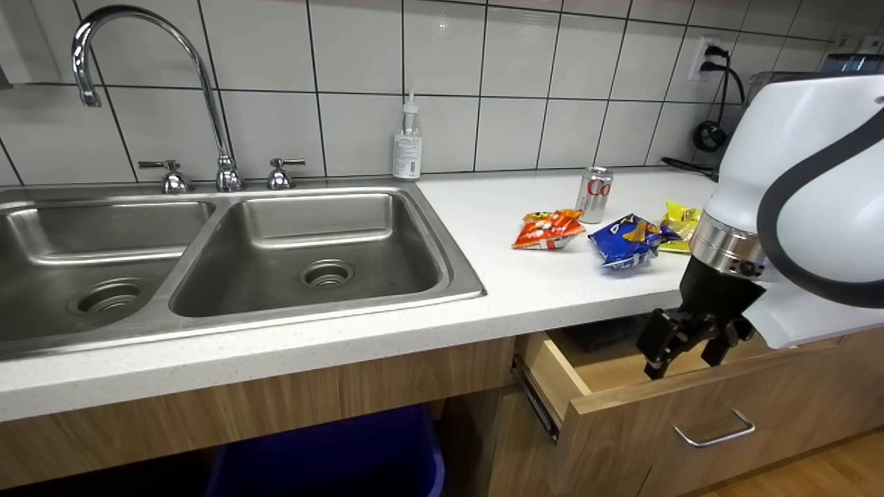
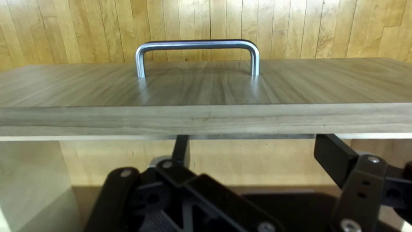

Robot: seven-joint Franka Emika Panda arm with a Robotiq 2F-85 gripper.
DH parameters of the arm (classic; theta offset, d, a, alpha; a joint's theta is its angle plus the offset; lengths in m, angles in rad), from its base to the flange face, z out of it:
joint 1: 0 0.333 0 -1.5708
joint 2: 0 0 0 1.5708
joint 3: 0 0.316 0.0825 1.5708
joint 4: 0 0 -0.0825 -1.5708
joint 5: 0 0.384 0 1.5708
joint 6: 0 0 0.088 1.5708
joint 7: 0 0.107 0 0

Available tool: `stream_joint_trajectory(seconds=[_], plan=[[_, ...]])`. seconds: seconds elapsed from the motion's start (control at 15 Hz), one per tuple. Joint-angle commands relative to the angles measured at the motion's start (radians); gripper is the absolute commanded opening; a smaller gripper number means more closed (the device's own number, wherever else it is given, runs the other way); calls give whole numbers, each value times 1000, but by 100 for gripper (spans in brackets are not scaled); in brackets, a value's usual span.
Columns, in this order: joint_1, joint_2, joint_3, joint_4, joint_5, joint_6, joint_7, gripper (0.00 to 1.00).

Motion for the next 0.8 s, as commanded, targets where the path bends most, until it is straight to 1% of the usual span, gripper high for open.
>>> stream_joint_trajectory(seconds=[0.0, 0.13, 0.2, 0.47, 0.67, 0.73], plan=[[-28, -133, 26, -121, -48, -69, 49, 100], [-45, -167, 47, -159, -38, -79, 52, 100], [-62, -116, 80, -83, 2, -115, 32, 100], [-94, -147, 131, -82, 19, -176, 39, 100], [-110, -198, 155, -75, 19, -222, 34, 100], [-115, -233, 162, -91, 21, -233, 27, 100]])
